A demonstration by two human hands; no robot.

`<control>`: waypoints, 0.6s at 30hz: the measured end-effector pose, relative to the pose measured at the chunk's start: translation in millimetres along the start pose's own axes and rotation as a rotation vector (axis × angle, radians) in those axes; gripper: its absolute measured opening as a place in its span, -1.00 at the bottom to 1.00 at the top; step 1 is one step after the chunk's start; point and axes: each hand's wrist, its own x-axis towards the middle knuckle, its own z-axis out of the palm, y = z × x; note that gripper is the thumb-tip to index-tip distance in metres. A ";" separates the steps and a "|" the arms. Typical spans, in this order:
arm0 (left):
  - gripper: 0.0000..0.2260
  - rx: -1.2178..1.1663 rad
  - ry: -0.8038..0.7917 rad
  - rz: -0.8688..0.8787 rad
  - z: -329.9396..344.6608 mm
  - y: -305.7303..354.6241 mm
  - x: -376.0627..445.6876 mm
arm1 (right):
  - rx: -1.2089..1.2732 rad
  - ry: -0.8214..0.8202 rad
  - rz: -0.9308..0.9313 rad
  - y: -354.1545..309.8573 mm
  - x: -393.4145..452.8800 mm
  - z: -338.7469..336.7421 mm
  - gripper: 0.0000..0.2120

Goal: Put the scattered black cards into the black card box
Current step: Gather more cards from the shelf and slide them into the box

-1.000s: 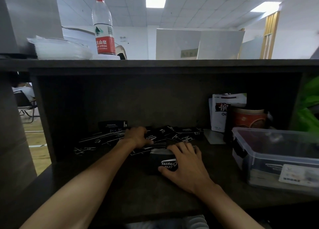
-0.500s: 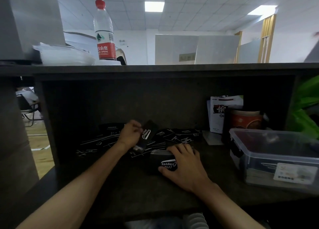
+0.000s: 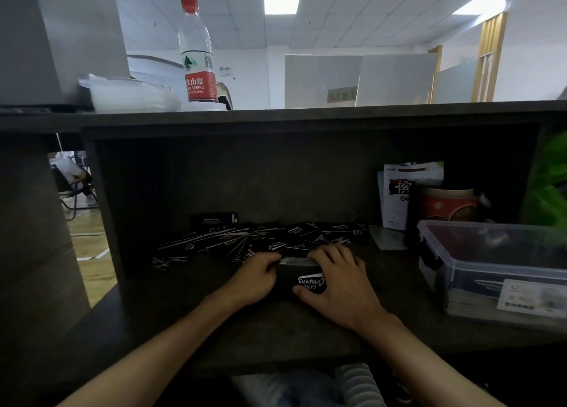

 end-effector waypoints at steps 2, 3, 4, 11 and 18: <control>-0.70 0.141 -0.043 0.027 -3.6 -4.1 5.1 | 0.001 0.008 -0.001 -0.4 -0.5 -0.6 -0.35; -0.70 0.198 -0.058 0.034 -6.4 -6.7 8.3 | 0.009 0.009 -0.002 -0.7 -0.3 -0.7 -0.34; -0.70 0.240 -0.045 0.035 -10.2 -8.6 12.3 | 0.013 0.010 -0.004 -0.8 0.0 -0.6 -0.32; -0.76 0.472 0.146 -0.219 -38.3 -17.3 69.1 | -0.028 -0.027 -0.008 2.5 2.7 1.0 -0.28; -0.60 0.563 0.052 -0.313 -36.3 -23.9 95.6 | -0.009 -0.026 -0.019 2.5 3.5 2.5 -0.29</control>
